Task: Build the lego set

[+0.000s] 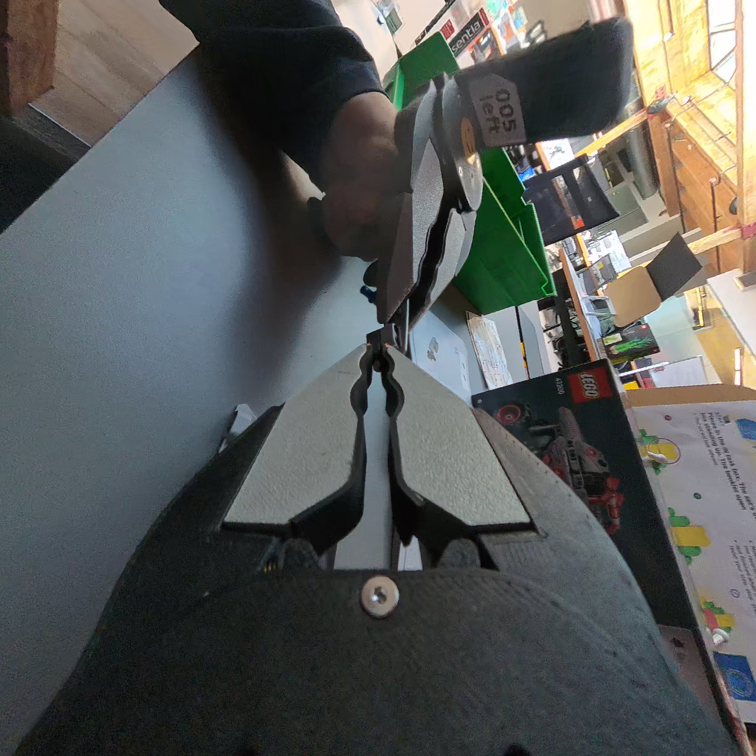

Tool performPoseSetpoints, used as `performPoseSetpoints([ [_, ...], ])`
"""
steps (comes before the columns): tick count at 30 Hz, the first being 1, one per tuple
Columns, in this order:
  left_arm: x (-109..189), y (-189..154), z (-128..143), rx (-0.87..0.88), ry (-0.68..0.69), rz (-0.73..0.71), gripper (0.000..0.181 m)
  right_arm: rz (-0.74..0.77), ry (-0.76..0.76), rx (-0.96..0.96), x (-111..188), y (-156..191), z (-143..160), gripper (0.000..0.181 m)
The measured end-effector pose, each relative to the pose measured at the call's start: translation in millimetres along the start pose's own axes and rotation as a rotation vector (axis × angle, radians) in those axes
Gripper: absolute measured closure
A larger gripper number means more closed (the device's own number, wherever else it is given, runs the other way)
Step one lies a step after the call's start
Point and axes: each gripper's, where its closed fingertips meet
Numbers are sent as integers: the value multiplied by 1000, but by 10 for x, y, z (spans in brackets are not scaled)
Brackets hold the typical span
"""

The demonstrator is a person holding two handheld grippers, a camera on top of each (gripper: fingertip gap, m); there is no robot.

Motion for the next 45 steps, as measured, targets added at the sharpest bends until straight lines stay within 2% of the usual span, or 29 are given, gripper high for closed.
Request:
performPoseSetpoints([
  [3, -1, 66, -44, 14, -28, -35, 177, 41, 8, -46, 48, -74, 27, 181],
  [7, 4, 194, -91, -190, -75, -195, 177, -25, -117, -504, 94, -254, 210, 167],
  [8, -1, 191, -97, -243, -84, -220, 177, -72, -168, -636, 80, -264, 249, 161],
  [12, -10, 170, -154, -315, -131, -263, 177, -332, -419, -1049, 29, -198, 175, 165],
  [15, -3, 182, -174, -333, -145, -283, 176, -437, -628, -1228, 86, -272, 80, 174],
  [17, -7, 202, -177, -365, -148, -313, 177, -460, -674, -1302, 85, -296, 112, 174],
  [19, -20, 226, -164, -422, -145, -359, 177, -464, -690, -1324, 79, -306, 128, 174],
  [22, -61, 265, -108, -467, -113, -406, 177, -418, -632, -1326, 27, -303, 211, 174],
  [27, -87, 333, -41, -504, -61, -456, 176, -306, -522, -1239, -22, -329, 277, 174],
  [32, -176, 318, 144, -577, 53, -463, 172, -266, -427, -1115, -58, -294, 237, 175],
  [37, -73, 328, -78, -710, -43, -600, 176, -197, -343, -1062, -42, -311, 290, 176],
  [39, -44, 331, -77, -806, -20, -658, 177, -167, -335, -1044, -63, -329, 282, 176],
  [42, -16, 309, -99, -740, -51, -606, 177, -145, -346, -1013, -66, -351, 253, 177],
  [45, 28, 250, -113, -755, -86, -549, 177, -151, -354, -981, -73, -344, 194, 177],
])
Point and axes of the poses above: each gripper's, where its closed fingertips meet, x back along the fingers, z out of its underside, y = z × x across the jaws, and after that the axes turned 14 degrees about -z, right-handed
